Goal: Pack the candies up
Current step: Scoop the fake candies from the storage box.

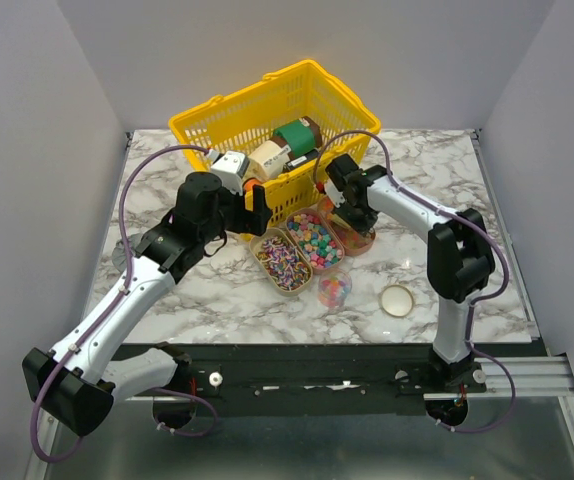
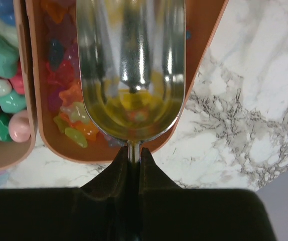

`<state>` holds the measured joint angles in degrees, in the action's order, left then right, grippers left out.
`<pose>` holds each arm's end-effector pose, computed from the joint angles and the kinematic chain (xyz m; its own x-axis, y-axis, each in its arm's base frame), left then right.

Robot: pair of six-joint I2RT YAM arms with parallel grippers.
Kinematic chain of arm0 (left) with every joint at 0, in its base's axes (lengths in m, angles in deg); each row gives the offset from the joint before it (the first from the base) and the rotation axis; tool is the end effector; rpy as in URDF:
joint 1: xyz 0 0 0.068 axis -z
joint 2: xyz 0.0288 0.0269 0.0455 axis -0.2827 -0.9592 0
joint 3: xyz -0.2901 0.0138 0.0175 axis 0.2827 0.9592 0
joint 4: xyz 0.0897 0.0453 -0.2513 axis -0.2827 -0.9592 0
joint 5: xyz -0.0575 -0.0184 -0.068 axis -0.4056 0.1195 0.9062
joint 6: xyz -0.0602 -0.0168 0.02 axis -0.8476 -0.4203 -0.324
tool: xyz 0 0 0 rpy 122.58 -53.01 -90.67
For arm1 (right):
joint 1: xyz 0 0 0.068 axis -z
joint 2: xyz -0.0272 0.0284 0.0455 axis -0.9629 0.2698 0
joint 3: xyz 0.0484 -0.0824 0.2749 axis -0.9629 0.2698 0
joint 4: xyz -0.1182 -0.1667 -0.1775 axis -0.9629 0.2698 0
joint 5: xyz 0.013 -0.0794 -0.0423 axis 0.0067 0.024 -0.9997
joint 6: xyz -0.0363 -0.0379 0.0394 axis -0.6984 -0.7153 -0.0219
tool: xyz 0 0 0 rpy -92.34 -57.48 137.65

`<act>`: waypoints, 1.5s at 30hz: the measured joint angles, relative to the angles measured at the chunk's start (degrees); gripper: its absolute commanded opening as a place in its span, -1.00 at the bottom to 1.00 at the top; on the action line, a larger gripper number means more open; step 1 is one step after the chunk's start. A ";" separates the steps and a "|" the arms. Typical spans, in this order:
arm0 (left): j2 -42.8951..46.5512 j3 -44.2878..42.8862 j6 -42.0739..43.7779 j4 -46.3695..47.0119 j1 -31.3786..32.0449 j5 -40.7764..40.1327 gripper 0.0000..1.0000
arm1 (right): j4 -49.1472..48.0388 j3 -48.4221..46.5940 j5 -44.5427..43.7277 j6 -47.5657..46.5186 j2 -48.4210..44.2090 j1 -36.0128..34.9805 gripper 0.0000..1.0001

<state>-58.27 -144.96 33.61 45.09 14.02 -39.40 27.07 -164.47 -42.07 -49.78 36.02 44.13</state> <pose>0.2214 -0.1306 0.3718 -0.4648 -0.0366 -0.8846 0.4054 0.8794 -0.2494 0.3640 0.1980 0.2134 -0.6804 -0.7178 -0.1478 -0.6673 0.6902 -0.2800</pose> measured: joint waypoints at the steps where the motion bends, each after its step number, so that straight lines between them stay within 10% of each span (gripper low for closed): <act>1: 0.00 0.00 0.00 0.00 0.00 -0.07 0.86 | -0.94 0.13 0.02 0.02 0.17 -0.09 -0.99; 21: -0.76 -0.81 -0.20 -0.59 -0.37 -0.20 0.86 | -22.51 13.27 0.15 8.33 -3.34 -0.59 -0.99; 45: -1.77 -1.79 -0.17 -0.63 -0.48 0.15 0.86 | -23.17 28.35 1.20 13.40 -23.54 -0.59 -0.99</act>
<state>-60.04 -146.75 33.44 44.46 13.54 -39.24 3.90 -136.12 -40.87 -36.38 12.48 43.54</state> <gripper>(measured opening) 0.928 0.147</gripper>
